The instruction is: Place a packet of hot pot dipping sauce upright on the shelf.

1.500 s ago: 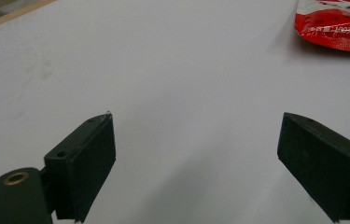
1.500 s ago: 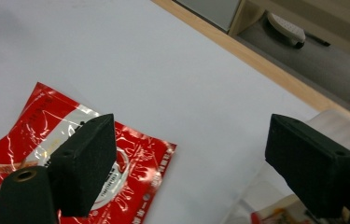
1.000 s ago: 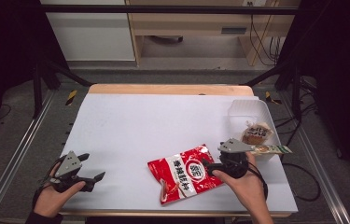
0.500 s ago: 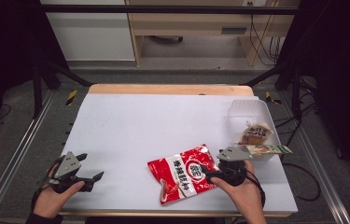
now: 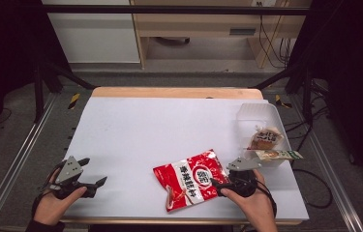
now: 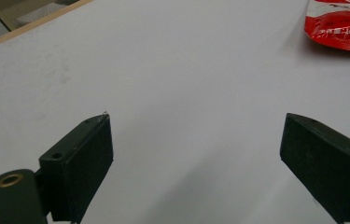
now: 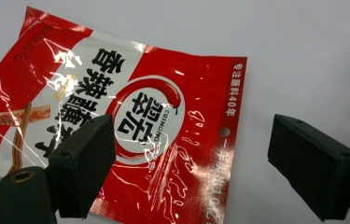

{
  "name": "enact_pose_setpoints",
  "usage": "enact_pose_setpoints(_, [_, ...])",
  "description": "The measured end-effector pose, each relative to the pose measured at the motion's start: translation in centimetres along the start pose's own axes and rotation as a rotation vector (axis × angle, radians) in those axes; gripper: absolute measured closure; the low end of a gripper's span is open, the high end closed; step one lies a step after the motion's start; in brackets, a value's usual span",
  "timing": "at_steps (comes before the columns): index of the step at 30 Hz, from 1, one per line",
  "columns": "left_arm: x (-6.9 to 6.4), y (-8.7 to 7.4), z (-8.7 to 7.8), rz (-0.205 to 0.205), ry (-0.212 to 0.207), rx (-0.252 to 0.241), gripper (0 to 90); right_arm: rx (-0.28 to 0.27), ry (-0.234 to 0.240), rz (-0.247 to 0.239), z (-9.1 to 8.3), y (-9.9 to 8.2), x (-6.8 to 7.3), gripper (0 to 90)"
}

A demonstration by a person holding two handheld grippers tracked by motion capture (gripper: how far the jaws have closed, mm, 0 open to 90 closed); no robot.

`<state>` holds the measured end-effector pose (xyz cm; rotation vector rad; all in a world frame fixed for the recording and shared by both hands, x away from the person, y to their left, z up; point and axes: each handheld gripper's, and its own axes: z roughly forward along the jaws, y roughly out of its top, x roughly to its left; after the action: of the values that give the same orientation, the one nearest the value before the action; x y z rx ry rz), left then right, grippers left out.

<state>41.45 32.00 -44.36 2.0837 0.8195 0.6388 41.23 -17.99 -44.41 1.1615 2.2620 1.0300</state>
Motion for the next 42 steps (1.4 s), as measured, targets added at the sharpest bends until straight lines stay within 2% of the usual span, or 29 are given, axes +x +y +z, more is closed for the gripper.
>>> enact_pose_setpoints(4, [-0.1, 0.0, 0.0, 0.006, -0.002, 0.000, 9.4, 0.043, 0.006, -0.005, 0.7, -0.3, 0.2, 16.5])
enact_pose_setpoints(11, [-0.1, 0.1, 0.1, 0.016, -0.005, 0.007, 9.4, 0.098, -0.006, 0.042, 2.0, -0.8, -0.3, 18.0])
enact_pose_setpoints(14, [-0.1, 0.1, 0.2, 0.017, -0.009, 0.013, 9.3, 0.114, -0.001, 0.044, 2.4, -1.0, -0.5, 19.5])
enact_pose_setpoints(20, [-0.2, 0.1, 0.3, 0.017, -0.010, 0.012, 9.3, 0.114, 0.011, 0.094, 2.7, -1.2, -0.7, 19.6])
enact_pose_setpoints(28, [-0.2, 0.1, 0.3, 0.022, -0.014, 0.016, 9.4, 0.127, 0.034, 0.093, 3.0, -1.3, -0.8, 21.8])
enact_pose_setpoints(33, [-0.2, 0.1, 0.3, 0.022, -0.017, 0.017, 9.4, 0.117, 0.059, 0.114, 3.0, -1.4, -0.8, 22.8])
enact_pose_setpoints(42, [-0.2, 0.1, 0.4, 0.020, -0.017, 0.015, 9.4, 0.098, 0.071, 0.129, 2.6, -1.4, -0.8, 24.8])
